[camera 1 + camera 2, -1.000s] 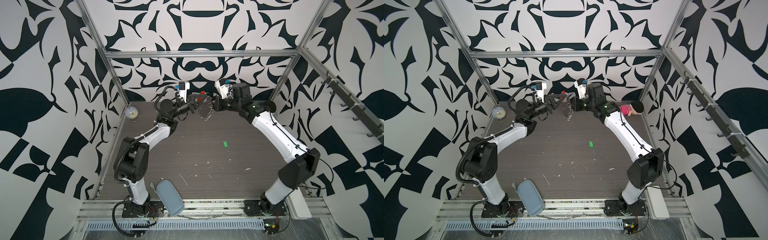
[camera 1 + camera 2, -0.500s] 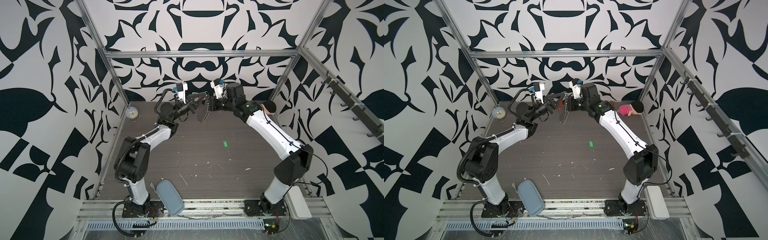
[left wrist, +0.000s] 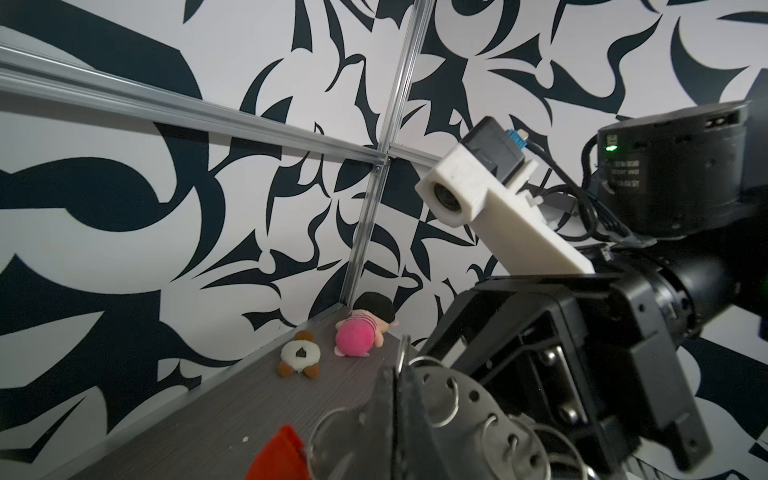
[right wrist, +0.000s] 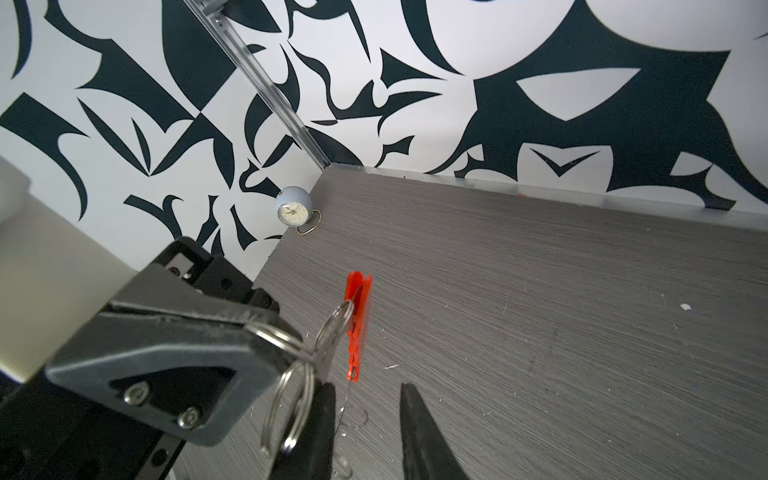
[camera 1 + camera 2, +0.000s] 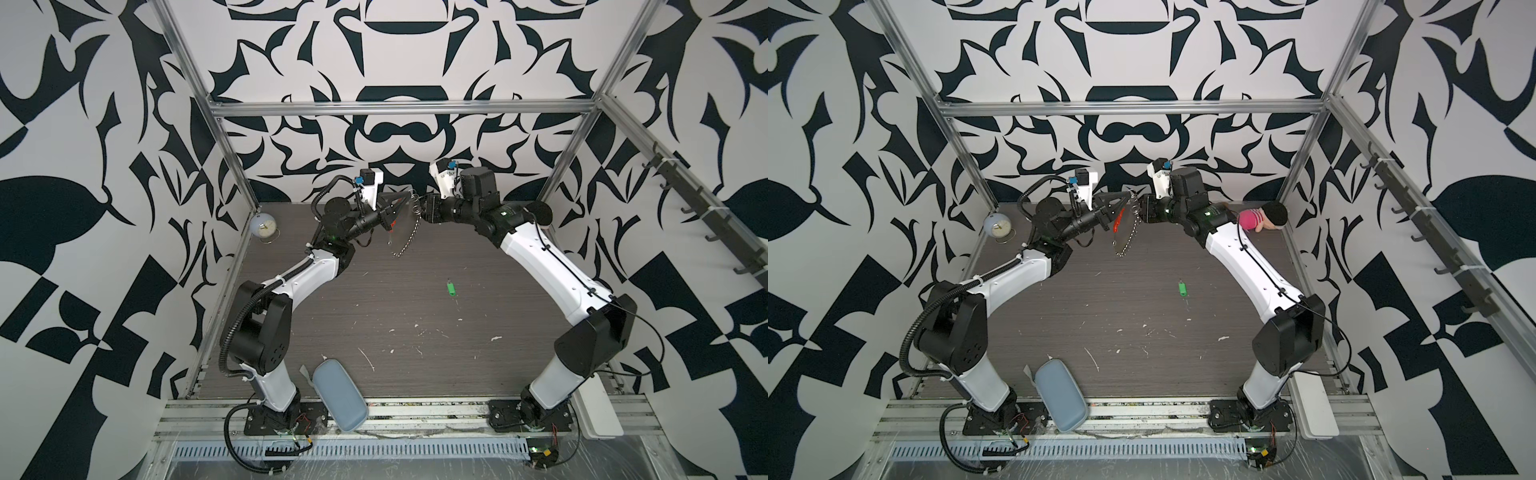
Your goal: Put the keys on the keyring
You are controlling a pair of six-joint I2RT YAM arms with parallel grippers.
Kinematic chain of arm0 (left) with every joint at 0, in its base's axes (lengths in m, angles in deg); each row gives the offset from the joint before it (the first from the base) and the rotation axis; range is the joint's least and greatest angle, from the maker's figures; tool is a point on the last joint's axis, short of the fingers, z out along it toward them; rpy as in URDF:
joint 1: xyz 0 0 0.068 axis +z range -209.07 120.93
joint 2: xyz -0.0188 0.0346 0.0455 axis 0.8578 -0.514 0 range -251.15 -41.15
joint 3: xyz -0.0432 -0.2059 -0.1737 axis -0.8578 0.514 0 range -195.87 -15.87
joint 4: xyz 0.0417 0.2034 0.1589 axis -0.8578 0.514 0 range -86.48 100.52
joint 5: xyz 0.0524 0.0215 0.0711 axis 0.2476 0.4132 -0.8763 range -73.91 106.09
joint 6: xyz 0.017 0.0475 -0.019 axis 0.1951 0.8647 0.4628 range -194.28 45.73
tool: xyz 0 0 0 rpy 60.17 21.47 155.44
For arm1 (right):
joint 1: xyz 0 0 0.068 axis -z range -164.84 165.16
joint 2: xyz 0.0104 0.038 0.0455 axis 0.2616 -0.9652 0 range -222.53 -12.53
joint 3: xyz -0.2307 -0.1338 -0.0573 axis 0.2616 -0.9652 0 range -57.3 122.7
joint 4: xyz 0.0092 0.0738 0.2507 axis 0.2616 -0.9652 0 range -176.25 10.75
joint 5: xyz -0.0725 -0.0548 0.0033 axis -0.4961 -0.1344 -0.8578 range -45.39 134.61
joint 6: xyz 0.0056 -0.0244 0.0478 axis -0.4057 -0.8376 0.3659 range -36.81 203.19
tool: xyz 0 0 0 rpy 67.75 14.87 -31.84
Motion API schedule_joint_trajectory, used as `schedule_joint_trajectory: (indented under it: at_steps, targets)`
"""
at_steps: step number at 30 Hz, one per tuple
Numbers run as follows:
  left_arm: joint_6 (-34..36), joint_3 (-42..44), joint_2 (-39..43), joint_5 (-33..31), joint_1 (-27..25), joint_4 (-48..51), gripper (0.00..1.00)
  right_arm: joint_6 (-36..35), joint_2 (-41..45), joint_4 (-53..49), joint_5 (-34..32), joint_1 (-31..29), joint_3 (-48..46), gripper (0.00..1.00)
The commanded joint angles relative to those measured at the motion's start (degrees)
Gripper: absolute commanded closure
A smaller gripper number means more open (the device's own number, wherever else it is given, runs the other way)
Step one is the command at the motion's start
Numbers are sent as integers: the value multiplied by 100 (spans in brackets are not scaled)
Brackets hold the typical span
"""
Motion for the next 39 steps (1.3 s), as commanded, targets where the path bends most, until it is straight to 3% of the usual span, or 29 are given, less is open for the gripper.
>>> schedule_joint_trajectory:
  at_steps: [1,12,20,33,39]
  targets:
    - [490,-159,110,140,-237,646,100,-135,261,420,324,-137,363,64]
    - [766,-242,243,290,-236,1060,100,-399,815,379,479,376,-249,50]
    - [618,-306,243,318,-235,998,100,-793,671,167,429,367,-287,48]
    - [481,-322,310,-139,-235,1009,100,-1005,535,237,166,-12,-618,52]
    - [336,-265,395,-447,-235,889,100,-1095,525,391,-161,-112,-917,67]
